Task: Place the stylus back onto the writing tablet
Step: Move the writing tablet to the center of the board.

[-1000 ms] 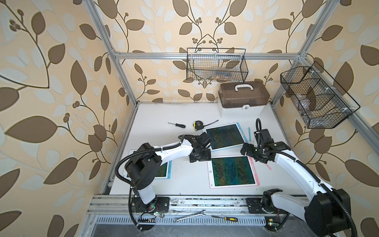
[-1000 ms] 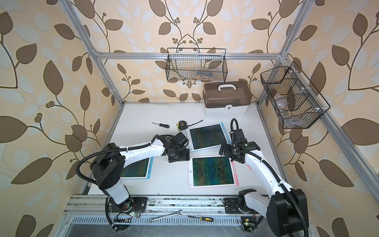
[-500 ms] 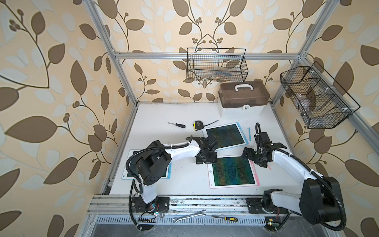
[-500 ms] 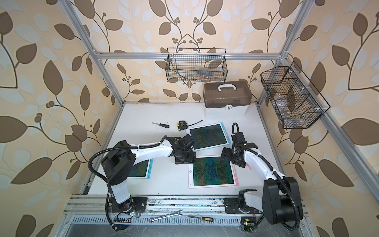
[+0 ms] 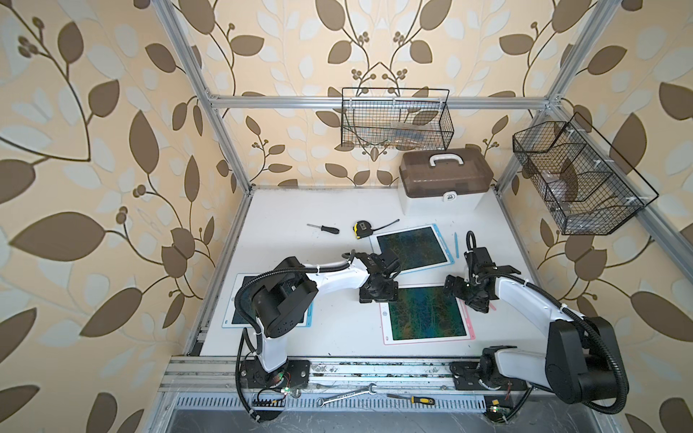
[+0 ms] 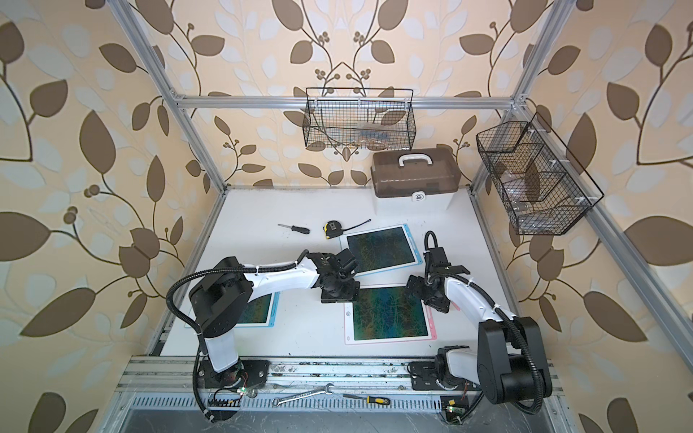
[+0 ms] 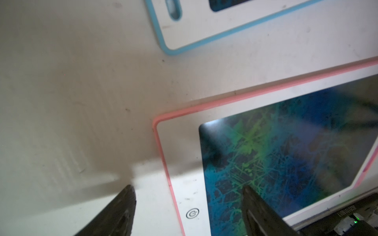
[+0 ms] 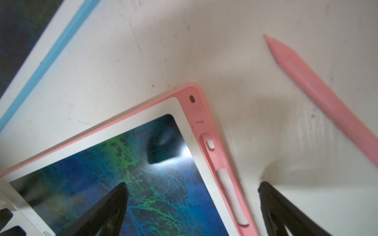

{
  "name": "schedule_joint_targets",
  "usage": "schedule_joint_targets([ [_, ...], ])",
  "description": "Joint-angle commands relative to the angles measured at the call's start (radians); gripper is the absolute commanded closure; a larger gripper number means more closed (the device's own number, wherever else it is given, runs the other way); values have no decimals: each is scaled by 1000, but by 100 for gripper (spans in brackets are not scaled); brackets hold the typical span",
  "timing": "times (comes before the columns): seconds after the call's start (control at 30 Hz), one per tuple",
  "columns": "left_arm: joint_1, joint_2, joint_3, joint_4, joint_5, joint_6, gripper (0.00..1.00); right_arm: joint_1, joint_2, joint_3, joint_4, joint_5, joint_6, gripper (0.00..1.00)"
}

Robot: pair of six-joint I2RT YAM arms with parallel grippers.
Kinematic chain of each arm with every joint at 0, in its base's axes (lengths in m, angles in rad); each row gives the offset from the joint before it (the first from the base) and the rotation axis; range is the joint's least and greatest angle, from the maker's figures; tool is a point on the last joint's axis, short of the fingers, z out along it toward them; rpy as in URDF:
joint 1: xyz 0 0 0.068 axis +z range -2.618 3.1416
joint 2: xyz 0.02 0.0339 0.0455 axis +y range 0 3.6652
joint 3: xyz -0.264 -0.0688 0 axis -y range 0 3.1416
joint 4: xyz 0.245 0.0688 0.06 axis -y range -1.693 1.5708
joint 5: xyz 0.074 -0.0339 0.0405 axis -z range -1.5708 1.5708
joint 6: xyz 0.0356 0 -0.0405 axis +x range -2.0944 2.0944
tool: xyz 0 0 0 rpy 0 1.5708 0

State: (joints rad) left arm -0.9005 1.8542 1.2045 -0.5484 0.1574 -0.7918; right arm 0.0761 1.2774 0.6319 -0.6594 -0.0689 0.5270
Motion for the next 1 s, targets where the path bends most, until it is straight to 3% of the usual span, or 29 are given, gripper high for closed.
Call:
schedule_joint_targets([
  [0.0, -17, 14, 15, -2, 22, 6, 19, -3, 28, -9, 17, -22, 9, 0],
  [0.53, -23, 43, 14, 9, 36, 10, 23, 66, 76, -28, 45, -58, 33, 0],
  [0.97, 23, 27, -47, 66, 50, 6, 29, 175, 75, 11, 27, -62, 67, 7],
])
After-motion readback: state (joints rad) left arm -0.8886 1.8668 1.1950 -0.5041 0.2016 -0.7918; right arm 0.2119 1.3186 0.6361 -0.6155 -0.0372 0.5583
